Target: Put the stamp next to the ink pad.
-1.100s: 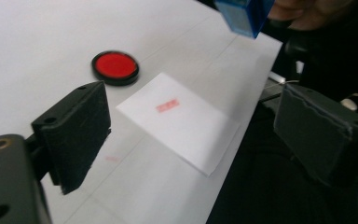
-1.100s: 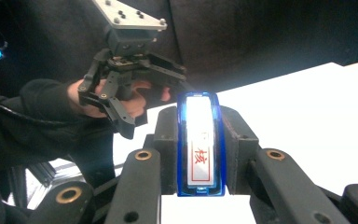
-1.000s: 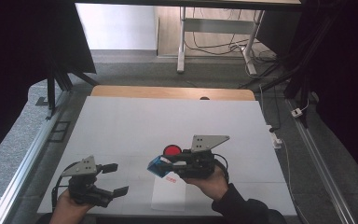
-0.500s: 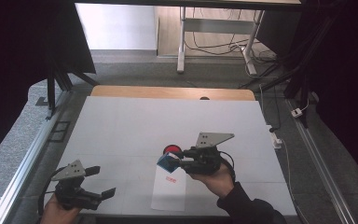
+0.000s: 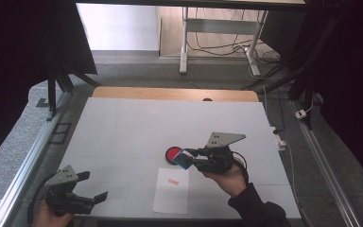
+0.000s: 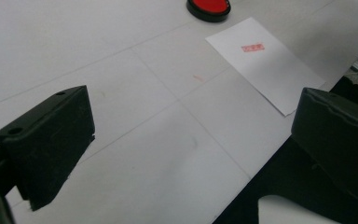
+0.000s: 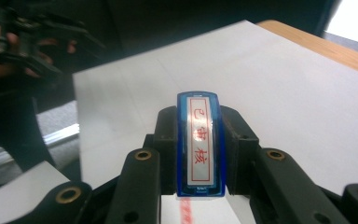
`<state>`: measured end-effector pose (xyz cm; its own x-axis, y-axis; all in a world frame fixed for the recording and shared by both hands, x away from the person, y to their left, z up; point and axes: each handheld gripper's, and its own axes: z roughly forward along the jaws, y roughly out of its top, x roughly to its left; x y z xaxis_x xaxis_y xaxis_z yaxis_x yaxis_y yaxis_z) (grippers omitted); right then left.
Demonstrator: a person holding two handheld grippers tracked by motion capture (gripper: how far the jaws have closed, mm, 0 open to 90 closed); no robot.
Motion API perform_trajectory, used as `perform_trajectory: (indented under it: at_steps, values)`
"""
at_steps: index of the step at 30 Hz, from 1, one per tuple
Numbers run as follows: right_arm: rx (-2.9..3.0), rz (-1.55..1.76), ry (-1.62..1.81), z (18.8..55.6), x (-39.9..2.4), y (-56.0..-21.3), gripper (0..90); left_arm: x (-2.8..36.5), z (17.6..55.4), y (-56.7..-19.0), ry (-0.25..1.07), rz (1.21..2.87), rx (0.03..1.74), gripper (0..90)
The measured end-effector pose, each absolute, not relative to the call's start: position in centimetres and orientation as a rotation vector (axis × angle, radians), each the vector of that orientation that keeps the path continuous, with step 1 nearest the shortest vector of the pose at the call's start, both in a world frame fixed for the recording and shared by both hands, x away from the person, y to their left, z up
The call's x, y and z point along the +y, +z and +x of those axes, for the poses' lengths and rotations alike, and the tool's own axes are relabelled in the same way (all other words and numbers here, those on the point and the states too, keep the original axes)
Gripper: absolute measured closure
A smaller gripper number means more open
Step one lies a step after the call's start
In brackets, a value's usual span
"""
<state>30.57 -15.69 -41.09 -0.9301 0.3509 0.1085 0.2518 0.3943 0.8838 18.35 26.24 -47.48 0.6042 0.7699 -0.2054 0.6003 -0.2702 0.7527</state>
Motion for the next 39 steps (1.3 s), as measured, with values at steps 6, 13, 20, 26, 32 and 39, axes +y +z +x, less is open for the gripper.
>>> perform_trajectory:
  at_steps: [6,13,20,26,32,39]
  values:
    - [2.529,0.624,1.521,31.3,-17.1,-41.5,71.0,26.4,18.3,-47.5,0.258,1.990,1.110,0.0]
    - [2.503,0.685,1.450,32.1,-18.9,-42.0,71.0,26.4,18.4,-47.6,0.263,1.995,1.143,0.0]
    - [2.467,0.732,1.376,32.8,-20.5,-42.4,71.0,26.1,18.6,-47.7,0.259,2.028,1.145,0.0]
    - [2.446,0.798,1.331,33.5,-21.6,-42.9,71.0,26.1,18.7,-47.7,0.244,2.034,1.143,0.4]
    - [2.425,0.837,1.274,34.1,-22.6,-43.4,71.0,26.1,18.8,-47.8,0.230,2.034,1.144,0.8]
    - [2.416,0.855,1.122,35.0,-23.4,-44.5,71.0,26.0,18.9,-47.8,0.231,2.047,1.138,1.2]
